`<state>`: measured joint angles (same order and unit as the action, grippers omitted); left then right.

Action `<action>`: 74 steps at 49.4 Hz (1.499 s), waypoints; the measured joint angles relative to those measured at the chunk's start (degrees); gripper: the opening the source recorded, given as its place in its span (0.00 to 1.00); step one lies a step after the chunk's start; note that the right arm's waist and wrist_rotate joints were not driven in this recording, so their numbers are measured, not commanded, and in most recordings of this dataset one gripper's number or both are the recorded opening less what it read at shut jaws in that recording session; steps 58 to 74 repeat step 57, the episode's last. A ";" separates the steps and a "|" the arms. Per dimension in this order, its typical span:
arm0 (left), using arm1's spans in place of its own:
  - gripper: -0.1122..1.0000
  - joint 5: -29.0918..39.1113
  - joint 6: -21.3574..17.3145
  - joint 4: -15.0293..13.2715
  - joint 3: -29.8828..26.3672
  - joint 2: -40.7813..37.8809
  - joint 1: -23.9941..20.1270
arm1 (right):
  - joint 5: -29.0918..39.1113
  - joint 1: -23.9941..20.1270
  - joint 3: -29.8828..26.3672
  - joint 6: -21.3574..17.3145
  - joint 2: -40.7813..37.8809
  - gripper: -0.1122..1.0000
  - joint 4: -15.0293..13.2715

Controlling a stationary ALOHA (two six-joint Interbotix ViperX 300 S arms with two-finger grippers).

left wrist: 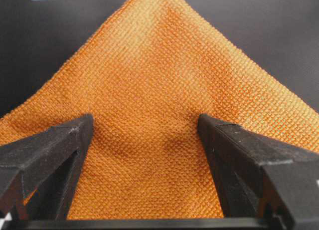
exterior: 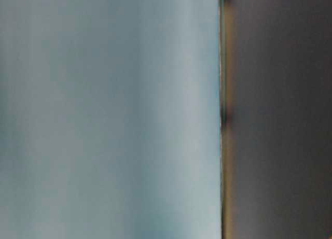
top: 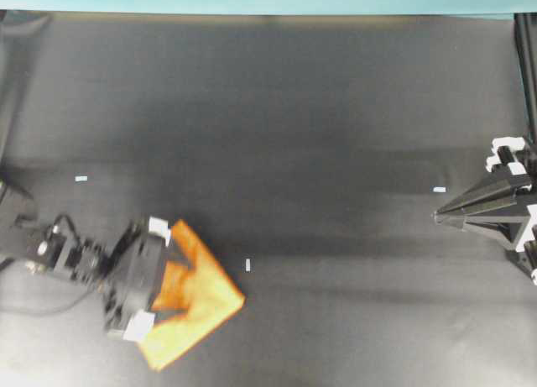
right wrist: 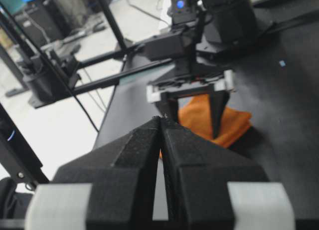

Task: Push an orange cloth with the left arm to wipe the desk.

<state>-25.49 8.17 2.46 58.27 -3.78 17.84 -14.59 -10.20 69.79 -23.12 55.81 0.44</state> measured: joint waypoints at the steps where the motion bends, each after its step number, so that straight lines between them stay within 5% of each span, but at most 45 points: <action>1: 0.86 0.26 0.09 -0.09 -0.09 0.00 0.62 | 0.00 0.00 0.00 0.00 0.00 0.11 0.00; 17: 0.86 3.25 2.37 0.00 -2.55 -0.62 7.21 | 0.00 0.00 0.00 0.00 0.00 0.10 0.00; 36: 0.86 3.69 1.67 -0.09 -2.90 0.44 6.68 | 0.00 0.00 0.00 0.00 0.00 0.10 0.00; 57: 0.86 9.05 -3.60 0.00 -1.32 15.82 5.71 | 0.00 0.09 0.00 0.00 0.35 0.10 0.00; 74: 0.86 9.05 -3.60 0.00 -1.32 15.82 5.71 | 0.00 0.09 0.00 0.00 0.35 0.10 0.00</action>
